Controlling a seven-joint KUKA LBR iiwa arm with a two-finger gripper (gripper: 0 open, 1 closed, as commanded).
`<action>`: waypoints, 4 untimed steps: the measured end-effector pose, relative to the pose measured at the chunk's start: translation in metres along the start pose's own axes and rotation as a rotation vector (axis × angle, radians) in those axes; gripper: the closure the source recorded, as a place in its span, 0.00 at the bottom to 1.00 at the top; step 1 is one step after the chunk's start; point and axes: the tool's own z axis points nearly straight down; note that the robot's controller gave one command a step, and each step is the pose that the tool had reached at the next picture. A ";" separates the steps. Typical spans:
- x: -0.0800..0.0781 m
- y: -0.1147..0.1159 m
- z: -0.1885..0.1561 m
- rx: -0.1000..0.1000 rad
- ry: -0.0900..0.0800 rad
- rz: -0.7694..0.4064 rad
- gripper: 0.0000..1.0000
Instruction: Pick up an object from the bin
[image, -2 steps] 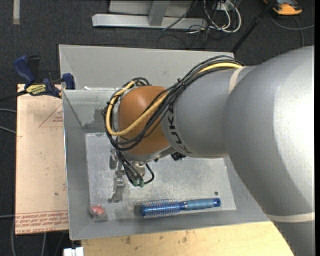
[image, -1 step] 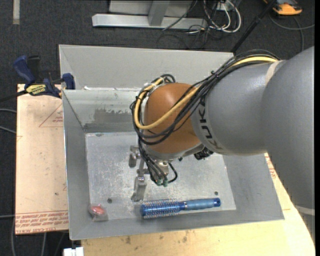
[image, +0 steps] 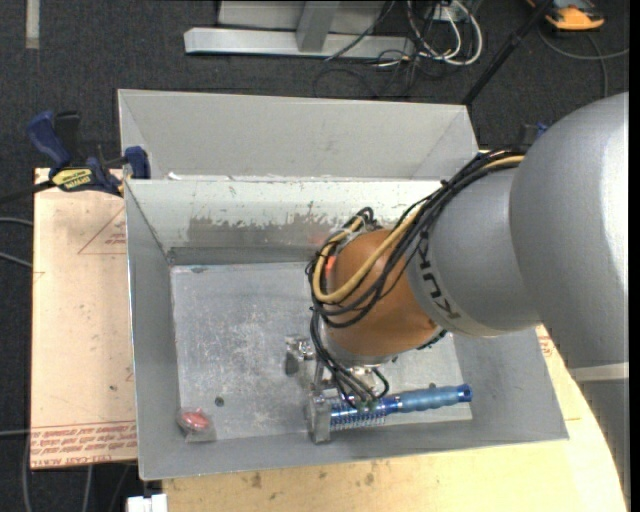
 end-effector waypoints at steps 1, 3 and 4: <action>-0.001 -0.044 -0.122 0.003 -0.013 -0.098 0.00; 0.014 -0.053 -0.008 0.000 -0.003 -0.181 1.00; -0.016 -0.054 -0.141 0.002 -0.014 -0.198 1.00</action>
Offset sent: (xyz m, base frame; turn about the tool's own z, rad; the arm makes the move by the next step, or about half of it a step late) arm 0.0027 -0.0429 0.1184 -0.1025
